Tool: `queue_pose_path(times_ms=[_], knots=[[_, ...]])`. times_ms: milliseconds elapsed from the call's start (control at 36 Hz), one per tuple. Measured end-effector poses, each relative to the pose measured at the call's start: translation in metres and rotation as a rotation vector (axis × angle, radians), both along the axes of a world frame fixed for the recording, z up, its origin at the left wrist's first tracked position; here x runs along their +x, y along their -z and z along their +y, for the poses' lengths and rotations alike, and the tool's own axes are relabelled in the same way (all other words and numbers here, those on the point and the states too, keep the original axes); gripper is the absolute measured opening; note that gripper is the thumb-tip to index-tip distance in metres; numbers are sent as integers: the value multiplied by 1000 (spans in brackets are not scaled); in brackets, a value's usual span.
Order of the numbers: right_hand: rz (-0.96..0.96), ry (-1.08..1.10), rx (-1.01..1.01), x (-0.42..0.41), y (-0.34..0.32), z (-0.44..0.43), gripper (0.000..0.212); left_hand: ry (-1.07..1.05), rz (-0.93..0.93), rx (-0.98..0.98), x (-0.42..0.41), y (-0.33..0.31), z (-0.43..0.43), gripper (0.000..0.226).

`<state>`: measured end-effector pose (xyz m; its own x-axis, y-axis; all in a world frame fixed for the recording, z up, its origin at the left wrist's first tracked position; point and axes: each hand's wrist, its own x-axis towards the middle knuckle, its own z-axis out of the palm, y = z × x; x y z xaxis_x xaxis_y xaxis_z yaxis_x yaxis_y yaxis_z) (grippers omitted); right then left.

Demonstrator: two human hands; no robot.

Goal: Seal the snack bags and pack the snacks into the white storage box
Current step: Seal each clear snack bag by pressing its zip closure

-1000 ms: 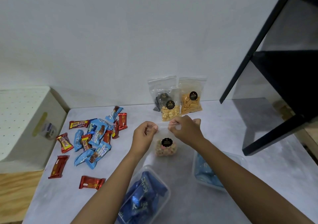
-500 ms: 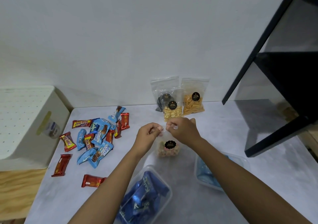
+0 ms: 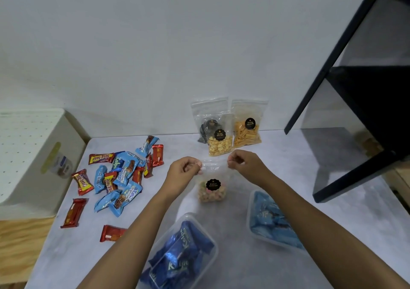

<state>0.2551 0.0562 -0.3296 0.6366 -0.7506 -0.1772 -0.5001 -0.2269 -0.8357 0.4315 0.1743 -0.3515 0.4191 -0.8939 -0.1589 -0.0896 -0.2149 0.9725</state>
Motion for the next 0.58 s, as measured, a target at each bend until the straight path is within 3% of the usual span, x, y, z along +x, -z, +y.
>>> queue_pose_path(times_ms=[111,278,583], knots=[[38,22,-59,4,8,3,28,24,-38,1,-4,-2,-5,8],[-42,-37,-21,10,8,12,9,18,-39,-3,-10,0,-9,6],[-138,-19,-30,14,14,9,14,12,-62,13,-10,2,-11,13]])
